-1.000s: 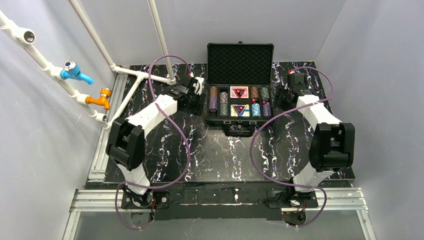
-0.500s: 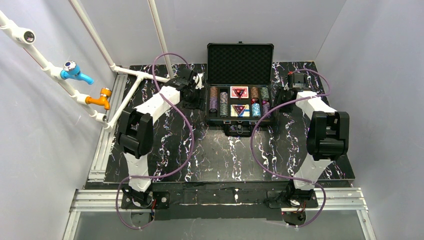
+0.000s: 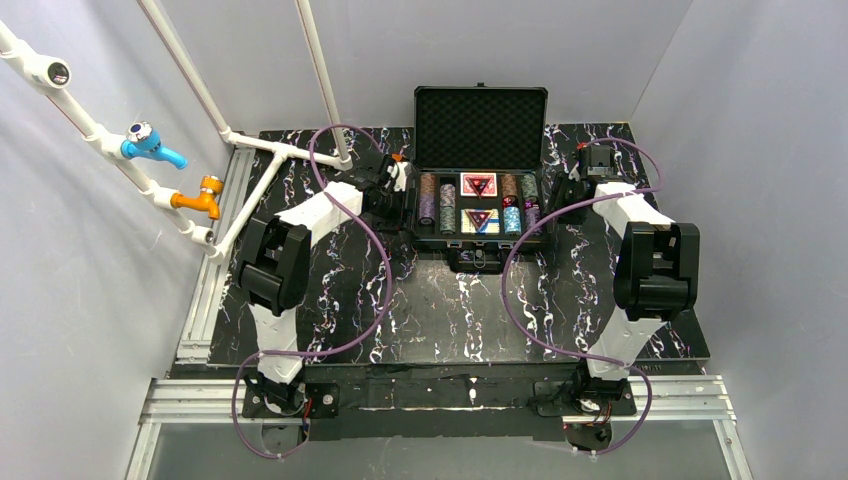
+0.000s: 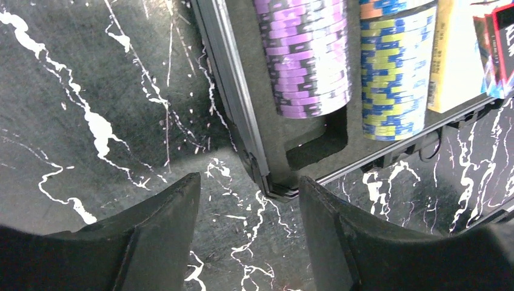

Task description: Pack up texas hold em set

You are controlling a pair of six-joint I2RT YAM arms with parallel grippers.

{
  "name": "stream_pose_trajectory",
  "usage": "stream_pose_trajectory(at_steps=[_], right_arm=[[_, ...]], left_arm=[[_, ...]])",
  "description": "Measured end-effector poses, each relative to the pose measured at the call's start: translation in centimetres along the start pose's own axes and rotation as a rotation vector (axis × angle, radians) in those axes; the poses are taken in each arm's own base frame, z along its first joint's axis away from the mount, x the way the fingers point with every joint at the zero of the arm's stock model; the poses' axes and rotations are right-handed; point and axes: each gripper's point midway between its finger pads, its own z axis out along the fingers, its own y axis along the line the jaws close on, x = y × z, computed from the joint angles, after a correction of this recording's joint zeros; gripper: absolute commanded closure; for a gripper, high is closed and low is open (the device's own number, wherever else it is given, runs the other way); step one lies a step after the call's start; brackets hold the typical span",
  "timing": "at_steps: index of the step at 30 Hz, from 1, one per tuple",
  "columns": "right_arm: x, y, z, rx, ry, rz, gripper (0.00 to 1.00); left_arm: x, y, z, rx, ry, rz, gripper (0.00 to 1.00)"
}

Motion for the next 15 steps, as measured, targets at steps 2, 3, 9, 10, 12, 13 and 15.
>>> stream_pose_trajectory(at_steps=[2,3,9,10,12,13,15], right_arm=[[0.0,0.0,0.0,-0.004,0.001,0.001,0.47],[0.0,0.0,0.0,-0.005,0.0,0.001,0.47],[0.2,0.0,0.3,-0.016,-0.002,0.004,0.48],[0.2,0.0,0.3,-0.02,-0.002,0.004,0.48],[0.2,0.1,0.3,-0.024,-0.002,0.006,0.48],[0.3,0.1,0.3,-0.027,-0.003,0.006,0.48],[0.2,0.1,0.4,-0.03,-0.006,0.008,0.49]], left_arm=[[-0.2,-0.3,0.1,0.009,-0.01,-0.001,0.42],[-0.3,-0.5,0.1,0.013,-0.015,-0.001,0.42],[-0.6,-1.2,0.3,0.026,-0.032,0.003,0.43],[-0.7,-1.3,0.4,0.023,-0.035,0.0,0.43],[-0.8,-1.3,0.4,0.018,-0.039,-0.01,0.44],[-0.8,-1.2,0.4,0.015,-0.041,-0.016,0.45],[-0.8,-1.1,0.6,0.008,-0.04,-0.029,0.47]])
